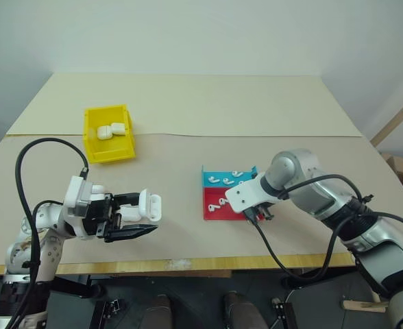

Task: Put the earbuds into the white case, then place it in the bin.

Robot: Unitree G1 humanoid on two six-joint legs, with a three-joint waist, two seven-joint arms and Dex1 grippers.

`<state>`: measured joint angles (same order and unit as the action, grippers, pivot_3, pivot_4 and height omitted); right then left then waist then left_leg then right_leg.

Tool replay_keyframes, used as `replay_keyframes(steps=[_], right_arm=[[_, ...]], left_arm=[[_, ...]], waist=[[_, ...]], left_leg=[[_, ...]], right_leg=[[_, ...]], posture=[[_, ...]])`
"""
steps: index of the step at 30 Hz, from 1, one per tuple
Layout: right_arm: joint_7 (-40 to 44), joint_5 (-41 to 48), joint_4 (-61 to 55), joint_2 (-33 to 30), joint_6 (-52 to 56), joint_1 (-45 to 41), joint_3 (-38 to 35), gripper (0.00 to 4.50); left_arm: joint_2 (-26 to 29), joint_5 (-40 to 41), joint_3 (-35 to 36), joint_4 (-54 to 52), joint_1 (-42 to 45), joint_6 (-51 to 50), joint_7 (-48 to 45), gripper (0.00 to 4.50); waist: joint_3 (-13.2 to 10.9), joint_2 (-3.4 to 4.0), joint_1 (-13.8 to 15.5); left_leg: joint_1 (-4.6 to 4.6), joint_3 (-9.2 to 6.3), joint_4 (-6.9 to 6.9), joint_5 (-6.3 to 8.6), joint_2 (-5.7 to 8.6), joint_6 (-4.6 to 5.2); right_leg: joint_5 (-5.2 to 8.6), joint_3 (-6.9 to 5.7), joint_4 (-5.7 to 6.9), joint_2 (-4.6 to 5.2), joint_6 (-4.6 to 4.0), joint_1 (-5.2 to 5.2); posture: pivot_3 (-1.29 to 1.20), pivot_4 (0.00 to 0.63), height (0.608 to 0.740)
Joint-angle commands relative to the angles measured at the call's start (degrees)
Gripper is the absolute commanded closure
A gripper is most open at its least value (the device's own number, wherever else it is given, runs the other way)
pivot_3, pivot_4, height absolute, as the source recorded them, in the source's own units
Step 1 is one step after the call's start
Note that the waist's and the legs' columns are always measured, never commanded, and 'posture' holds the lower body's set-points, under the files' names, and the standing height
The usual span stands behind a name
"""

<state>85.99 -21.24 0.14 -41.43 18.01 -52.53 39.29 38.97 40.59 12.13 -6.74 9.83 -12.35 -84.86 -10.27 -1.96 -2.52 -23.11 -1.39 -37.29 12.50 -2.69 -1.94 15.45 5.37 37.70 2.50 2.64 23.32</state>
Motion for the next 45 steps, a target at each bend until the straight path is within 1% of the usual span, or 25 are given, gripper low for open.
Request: replay_keyframes(steps=[1,5,12,15,19,21,25,28,31,33,36,38,39,41,45], right_arm=[[0.5,-0.4,-1.0,-0.4,-0.7,-0.3,-1.8,3.03],[0.4,-0.4,-0.9,-0.2,-0.8,-0.3,-1.8,3.8],[0.2,-0.3,-1.4,0.1,-0.2,-0.2,-2.0,3.8],[0.8,1.0,-3.9,-0.3,1.5,-0.1,-3.5,3.8],[1.3,6.4,-11.8,-2.1,8.4,0.8,-10.8,3.8],[1.4,10.7,-16.3,-3.3,13.1,1.5,-15.9,3.8],[-0.6,17.2,-22.2,-5.4,19.1,3.6,-23.7,3.8],[-3.4,23.4,-24.5,-5.1,22.2,5.3,-31.1,3.8],[-6.7,29.4,-25.5,-3.7,23.1,7.5,-38.2,3.8],[-9.9,33.4,-26.0,-1.6,22.6,9.0,-42.8,3.8],[-13.8,38.5,-27.3,1.5,20.4,11.4,-47.2,3.8],[-15.7,43.2,-28.6,4.0,19.8,13.1,-49.8,3.8],[-17.6,45.7,-29.4,7.1,17.5,14.4,-51.6,3.8],[-20.1,49.1,-30.1,10.7,14.4,15.8,-53.1,3.8],[-19.5,59.3,-31.6,14.3,12.8,18.5,-54.0,3.8]], left_arm=[[0.4,0.4,1.0,-1.1,0.1,1.2,0.4,1.73],[0.5,0.5,1.0,-1.3,-0.1,1.1,0.5,1.73],[0.6,0.9,1.0,-1.4,0.1,0.7,0.3,1.73],[-0.1,1.8,0.6,-1.9,0.6,0.3,0.2,1.73],[-2.8,4.5,-0.7,-5.4,0.9,-1.4,2.2,1.73],[-4.5,6.2,-2.0,-8.1,0.7,-2.6,3.3,1.73],[-7.1,8.2,-3.8,-11.7,1.3,-4.2,5.6,1.73],[-9.4,9.3,-4.8,-13.6,2.4,-4.8,8.4,1.73],[-10.5,10.0,-5.8,-14.5,2.9,-5.5,9.5,1.73],[-10.8,9.7,-6.6,-14.1,3.3,-5.0,8.7,1.73],[-10.9,9.8,-6.9,-13.5,3.8,-4.8,8.2,1.73],[-10.9,9.5,-7.1,-13.4,4.0,-4.6,8.1,1.73],[-10.8,9.6,-7.2,-13.7,4.0,-4.7,8.2,1.73],[-10.7,9.6,-7.3,-13.9,3.9,-4.8,8.1,1.73],[-10.8,9.7,-7.7,-15.8,3.6,-4.9,9.0,1.73]], waist=[[0.0,0.0,0.0],[0.0,0.0,0.0],[0.0,0.0,0.0],[0.0,0.0,0.0],[0.0,0.0,0.1],[0.0,0.0,0.3],[0.0,0.0,0.4],[0.0,-0.01,0.3],[0.0,-0.01,0.1],[0.0,-0.01,0.1],[0.0,-0.01,0.0],[0.0,-0.01,0.0],[0.0,0.0,0.0],[0.0,-0.02,0.0],[0.0,0.01,0.0]], left_leg=[[0.0,0.0,0.0,0.0,0.0,0.0],[0.0,0.0,0.0,0.0,0.0,0.0],[0.0,0.0,0.0,0.0,0.0,0.0],[0.0,0.0,0.0,0.0,0.0,0.0],[-0.04,-0.02,0.0,0.0,0.0,0.0],[-0.06,-0.04,0.0,0.0,0.01,0.0],[-0.03,-0.08,-0.02,0.0,0.01,0.0],[0.08,-0.08,-0.02,0.0,0.02,0.0],[0.08,-0.07,-0.05,0.0,0.03,0.0],[0.08,-0.08,-0.03,0.0,0.03,0.01],[0.07,-0.06,-0.02,0.0,0.03,0.01],[0.07,-0.08,-0.02,0.0,0.03,0.01],[0.06,-0.08,-0.02,0.0,0.04,0.01],[0.08,-0.09,-0.02,0.01,0.02,0.01],[0.06,-0.09,-0.02,0.0,0.03,0.01]], right_leg=[[0.0,0.0,0.0,0.0,0.0,0.0],[0.0,0.0,0.0,0.0,0.0,0.0],[0.0,-0.01,0.0,0.0,0.0,0.0],[0.0,-0.01,0.0,0.0,0.0,0.0],[0.0,-0.01,0.0,0.01,0.0,0.0],[0.0,-0.02,-0.01,0.02,0.0,0.0],[0.0,-0.05,0.0,0.01,0.0,-0.05],[0.0,-0.04,-0.01,0.01,0.0,-0.16],[0.0,-0.02,0.0,0.01,0.0,-0.17],[0.0,-0.03,-0.01,0.0,0.0,-0.18],[0.0,0.0,-0.01,-0.01,0.0,-0.16],[0.0,-0.02,-0.02,-0.01,0.0,-0.17],[0.0,-0.02,-0.01,0.0,0.0,-0.17],[0.0,-0.03,-0.03,-0.02,0.0,-0.2],[0.0,-0.03,-0.02,-0.02,0.0,-0.19]], posture=[[0.0,0.15,0.74],[0.0,0.15,0.74],[0.0,0.15,0.74],[0.0,0.15,0.74],[0.0,0.15,0.74],[0.0,0.15,0.74],[0.0,0.15,0.74],[0.0,0.15,0.74],[0.0,0.15,0.74],[0.0,0.15,0.74],[0.0,0.15,0.74],[0.0,0.15,0.74],[0.0,0.15,0.74],[0.0,0.15,0.74],[0.0,0.15,0.74]])
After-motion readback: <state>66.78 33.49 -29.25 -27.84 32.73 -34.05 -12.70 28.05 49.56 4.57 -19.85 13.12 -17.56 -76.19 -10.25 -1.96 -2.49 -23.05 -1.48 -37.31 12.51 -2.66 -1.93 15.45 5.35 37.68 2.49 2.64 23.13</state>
